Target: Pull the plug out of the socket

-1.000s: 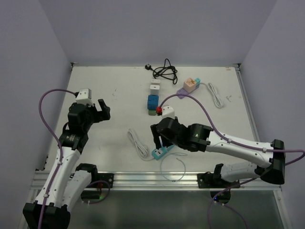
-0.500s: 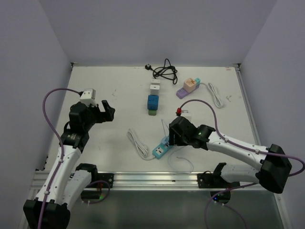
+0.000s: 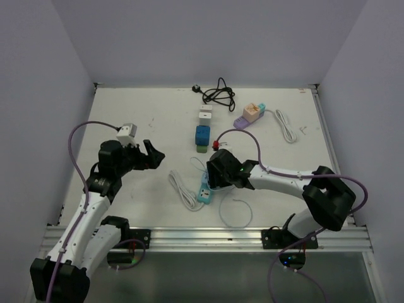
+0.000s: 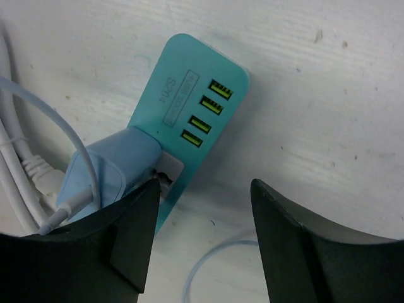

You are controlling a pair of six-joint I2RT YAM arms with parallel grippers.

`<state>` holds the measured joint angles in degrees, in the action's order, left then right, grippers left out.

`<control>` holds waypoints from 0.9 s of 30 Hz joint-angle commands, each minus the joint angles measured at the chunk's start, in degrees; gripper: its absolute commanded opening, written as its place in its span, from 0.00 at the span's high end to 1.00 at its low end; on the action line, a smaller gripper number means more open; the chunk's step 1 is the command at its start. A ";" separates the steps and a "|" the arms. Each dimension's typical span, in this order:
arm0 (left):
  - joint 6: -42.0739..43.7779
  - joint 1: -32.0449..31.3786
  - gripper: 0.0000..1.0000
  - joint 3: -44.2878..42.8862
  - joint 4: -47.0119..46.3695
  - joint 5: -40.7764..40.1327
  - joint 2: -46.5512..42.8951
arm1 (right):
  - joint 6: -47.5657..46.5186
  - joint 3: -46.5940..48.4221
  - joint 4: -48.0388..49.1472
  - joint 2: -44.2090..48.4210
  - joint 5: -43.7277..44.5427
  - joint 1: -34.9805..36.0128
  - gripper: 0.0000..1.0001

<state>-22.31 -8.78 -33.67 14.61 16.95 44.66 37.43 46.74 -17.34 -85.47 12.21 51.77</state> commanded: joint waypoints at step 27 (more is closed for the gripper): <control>-24.28 -37.98 0.20 1.24 -9.07 -22.22 14.13 | -11.24 11.53 -2.95 2.06 -2.63 -7.30 0.32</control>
<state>-45.52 -46.22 -29.54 9.02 -0.38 58.46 26.55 55.48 -16.32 -86.72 6.70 44.34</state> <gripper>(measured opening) 0.805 0.673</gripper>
